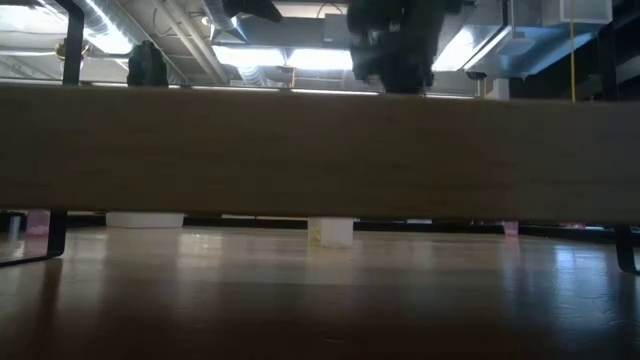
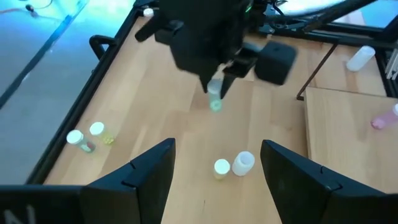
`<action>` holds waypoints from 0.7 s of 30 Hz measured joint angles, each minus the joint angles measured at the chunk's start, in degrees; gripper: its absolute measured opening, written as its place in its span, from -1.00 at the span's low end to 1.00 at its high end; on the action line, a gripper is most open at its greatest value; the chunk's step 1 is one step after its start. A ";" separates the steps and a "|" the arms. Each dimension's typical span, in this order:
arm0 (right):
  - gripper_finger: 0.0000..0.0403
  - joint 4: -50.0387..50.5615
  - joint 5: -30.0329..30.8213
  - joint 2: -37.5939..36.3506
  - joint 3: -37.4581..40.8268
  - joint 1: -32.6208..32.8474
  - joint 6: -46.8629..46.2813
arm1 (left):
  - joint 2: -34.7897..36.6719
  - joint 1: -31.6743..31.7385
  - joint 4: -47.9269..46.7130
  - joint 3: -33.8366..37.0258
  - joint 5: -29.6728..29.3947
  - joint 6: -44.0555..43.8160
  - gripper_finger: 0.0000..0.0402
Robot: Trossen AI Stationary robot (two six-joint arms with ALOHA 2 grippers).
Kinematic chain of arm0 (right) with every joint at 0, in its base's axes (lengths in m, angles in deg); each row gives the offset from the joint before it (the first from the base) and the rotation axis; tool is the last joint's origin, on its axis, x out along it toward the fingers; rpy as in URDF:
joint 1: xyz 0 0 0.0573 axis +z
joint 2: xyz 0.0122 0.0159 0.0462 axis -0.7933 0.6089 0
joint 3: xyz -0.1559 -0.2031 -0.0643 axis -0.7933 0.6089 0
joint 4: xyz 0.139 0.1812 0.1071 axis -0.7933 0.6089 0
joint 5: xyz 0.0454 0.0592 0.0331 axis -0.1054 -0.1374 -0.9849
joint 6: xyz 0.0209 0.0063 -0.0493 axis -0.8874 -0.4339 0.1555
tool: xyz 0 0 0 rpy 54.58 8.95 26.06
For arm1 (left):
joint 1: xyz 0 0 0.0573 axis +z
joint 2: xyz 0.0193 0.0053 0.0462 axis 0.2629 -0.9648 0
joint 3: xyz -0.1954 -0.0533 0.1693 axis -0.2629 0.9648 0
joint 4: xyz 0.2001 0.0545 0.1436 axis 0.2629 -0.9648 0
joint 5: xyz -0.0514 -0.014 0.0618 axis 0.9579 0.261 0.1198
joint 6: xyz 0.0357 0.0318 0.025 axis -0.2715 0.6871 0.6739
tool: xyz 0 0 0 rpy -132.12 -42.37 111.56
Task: Pick and place medicine bottles onto shelf by color
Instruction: Put the right blue pill bottle on the shelf
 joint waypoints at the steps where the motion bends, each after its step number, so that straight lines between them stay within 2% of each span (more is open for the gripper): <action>1: -0.41 1.05 0.56 0.00 -1.54 0.75 -1.19 | 0.00 0.01 0.00 0.00 0.00 0.74 0.15; 8: -0.41 5.64 3.41 -0.02 -8.78 5.61 -8.13 | -0.02 -0.15 -0.13 0.00 0.53 2.07 0.15; 21: -0.41 5.83 6.58 -0.02 -9.56 15.99 -9.28 | -0.11 -5.41 -0.07 0.00 1.96 2.11 0.15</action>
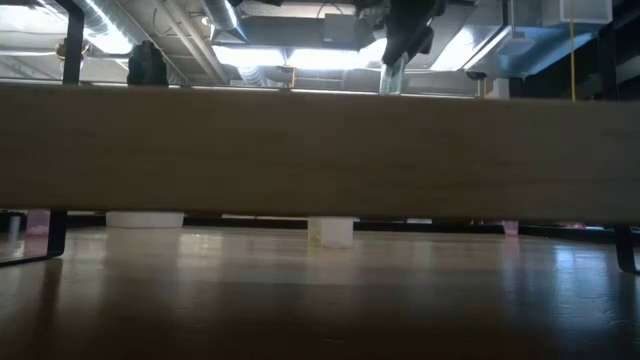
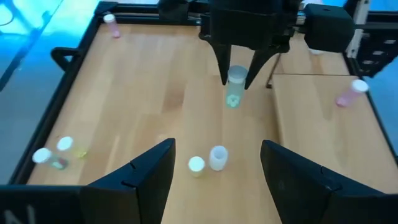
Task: Pick and place medicine bottles onto shelf by color
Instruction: Put the right blue pill bottle on the shelf
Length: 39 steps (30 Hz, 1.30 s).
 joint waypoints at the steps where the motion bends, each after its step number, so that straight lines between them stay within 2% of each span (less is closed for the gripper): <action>1: -0.41 -0.04 0.14 0.00 0.00 0.84 -0.38 | 0.00 -0.47 0.08 0.00 -0.02 -0.35 0.15; 6: -0.41 -1.83 -0.01 0.00 0.00 4.85 -3.98 | 0.00 -3.47 0.09 0.00 -0.04 -1.32 0.15; 18: -0.41 -6.16 -0.24 2.22 0.02 11.91 -19.19 | 0.00 -11.21 0.07 -0.02 -0.04 -1.41 0.15; 24: -0.41 -8.37 -1.47 5.47 0.02 13.77 -22.51 | 0.00 -14.58 0.07 -0.02 -0.67 -1.41 0.15; 31: -0.41 -8.35 -2.03 9.26 0.04 15.61 -21.68 | -0.02 -17.39 0.07 -0.02 -2.01 -1.74 0.15; 35: -0.41 -8.68 -5.45 10.23 0.04 17.35 -21.47 | -0.01 -18.04 0.08 -0.02 -4.06 -2.79 0.15; 39: -0.41 -10.14 -5.36 10.51 0.04 18.71 -22.68 | -0.19 -18.00 0.09 -0.03 -4.17 -2.95 0.15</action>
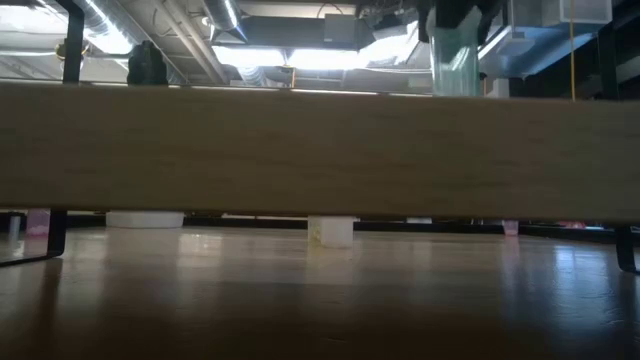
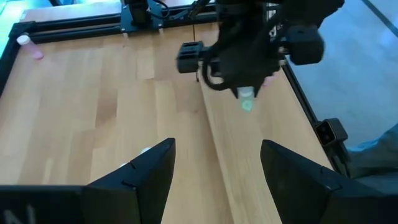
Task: Pick and place medicine bottles onto shelf by color
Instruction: Put the right blue pill bottle on the shelf
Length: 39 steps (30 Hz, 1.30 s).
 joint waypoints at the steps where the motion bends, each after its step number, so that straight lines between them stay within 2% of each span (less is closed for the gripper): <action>1: -0.41 -0.58 0.02 0.00 0.00 0.24 -0.05 | -0.14 0.02 0.02 -0.02 0.00 -0.01 0.15; 6: -0.41 -5.21 0.36 0.48 -0.01 1.57 1.67 | -1.49 0.00 0.00 -0.06 0.03 -0.01 0.15; 17: -0.41 -6.86 1.48 0.68 0.02 3.46 3.34 | -3.61 -1.82 0.56 0.03 0.50 -1.54 0.15; 22: -0.41 -6.95 4.76 0.68 0.02 4.91 4.16 | -3.61 -4.12 0.55 0.03 0.53 -1.85 0.15; 39: -0.41 -9.73 5.70 0.70 1.42 6.29 0.37 | -4.38 -8.01 1.29 0.03 -1.01 -4.29 0.15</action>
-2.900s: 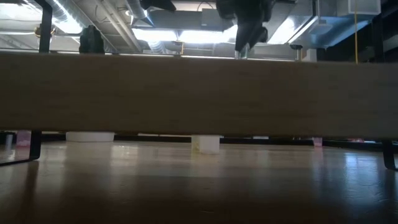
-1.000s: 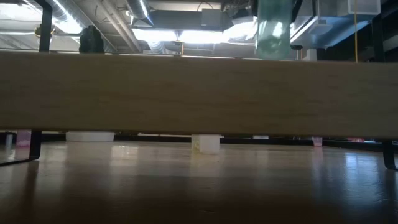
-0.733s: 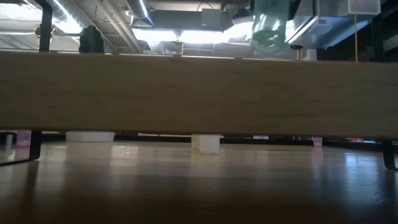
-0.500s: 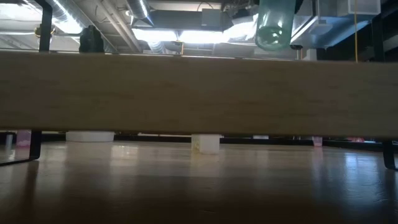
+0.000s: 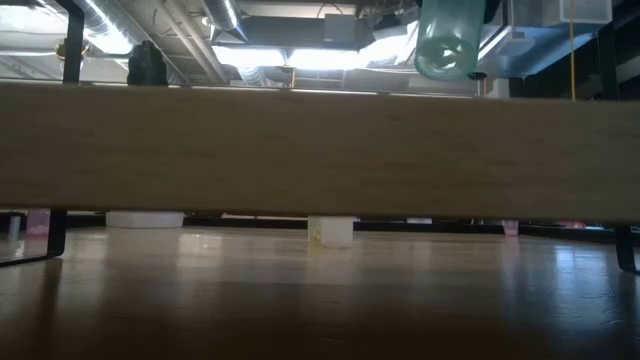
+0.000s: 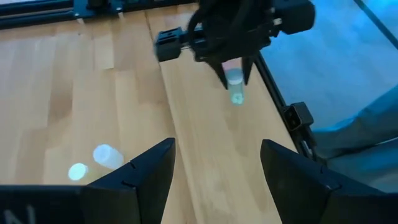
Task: Pick and place medicine bottles onto shelf by color
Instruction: Put the right blue pill bottle on the shelf
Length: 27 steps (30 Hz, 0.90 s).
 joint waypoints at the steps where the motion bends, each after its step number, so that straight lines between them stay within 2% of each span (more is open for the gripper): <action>1: -0.41 0.00 0.00 0.00 0.00 0.00 -0.02 | -0.10 -0.30 0.06 0.02 0.00 0.00 0.15; 9: -0.41 0.48 -0.05 1.94 0.04 0.52 0.13 | -1.74 -0.52 1.61 0.00 -0.04 0.11 0.15; 17: -0.41 0.57 -4.81 3.84 0.07 0.71 -0.21 | -3.31 -0.74 1.97 0.00 -0.02 -1.75 0.15; 27: -0.41 1.67 -4.07 3.93 0.07 1.26 -0.21 | -3.49 -1.11 2.05 0.00 -0.02 -1.50 0.15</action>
